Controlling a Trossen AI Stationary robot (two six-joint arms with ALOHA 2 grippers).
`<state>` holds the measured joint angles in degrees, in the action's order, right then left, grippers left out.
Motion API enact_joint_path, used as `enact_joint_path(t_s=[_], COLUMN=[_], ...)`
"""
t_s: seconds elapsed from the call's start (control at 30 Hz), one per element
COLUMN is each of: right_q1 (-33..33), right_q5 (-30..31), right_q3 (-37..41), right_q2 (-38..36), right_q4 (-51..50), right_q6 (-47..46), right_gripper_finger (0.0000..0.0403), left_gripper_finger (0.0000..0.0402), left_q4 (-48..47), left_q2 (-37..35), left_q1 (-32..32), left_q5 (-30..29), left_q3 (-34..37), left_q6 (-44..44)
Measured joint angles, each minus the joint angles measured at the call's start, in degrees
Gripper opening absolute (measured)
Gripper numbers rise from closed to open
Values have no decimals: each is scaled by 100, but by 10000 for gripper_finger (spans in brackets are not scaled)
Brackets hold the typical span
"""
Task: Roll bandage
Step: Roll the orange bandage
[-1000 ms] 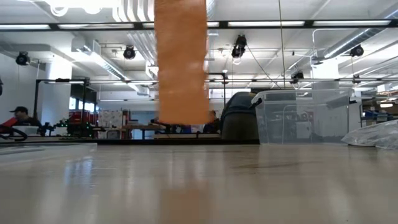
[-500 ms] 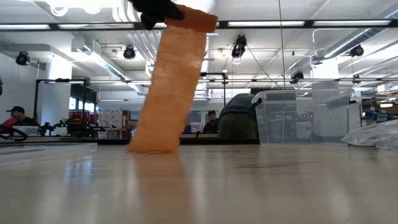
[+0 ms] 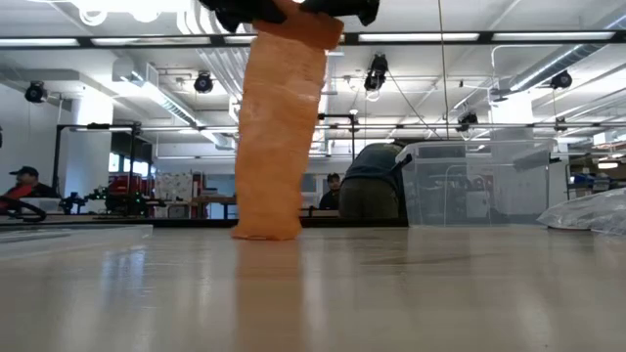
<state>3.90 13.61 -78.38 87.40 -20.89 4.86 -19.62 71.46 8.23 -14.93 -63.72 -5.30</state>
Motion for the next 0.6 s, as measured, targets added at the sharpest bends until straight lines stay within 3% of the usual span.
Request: enact_joint_path(t_s=[0.13, 0.23, 0.6], right_q1=[-15, 18, 102], right_q5=[100, 99, -119], right_q3=[34, -69, -89], right_q2=[-176, -245, -319], right_q4=[-299, -361, 578], right_q6=[39, 177, 406], right_gripper_finger=[17, 4, 87], left_gripper_finger=[42, 42, 44], left_q4=[-70, 16, 266], left_q2=[-132, -102, -90], left_q1=[39, 37, 39], left_q5=[-4, 28, 84], left_q3=[2, 2, 4], left_q6=[23, 24, 46])
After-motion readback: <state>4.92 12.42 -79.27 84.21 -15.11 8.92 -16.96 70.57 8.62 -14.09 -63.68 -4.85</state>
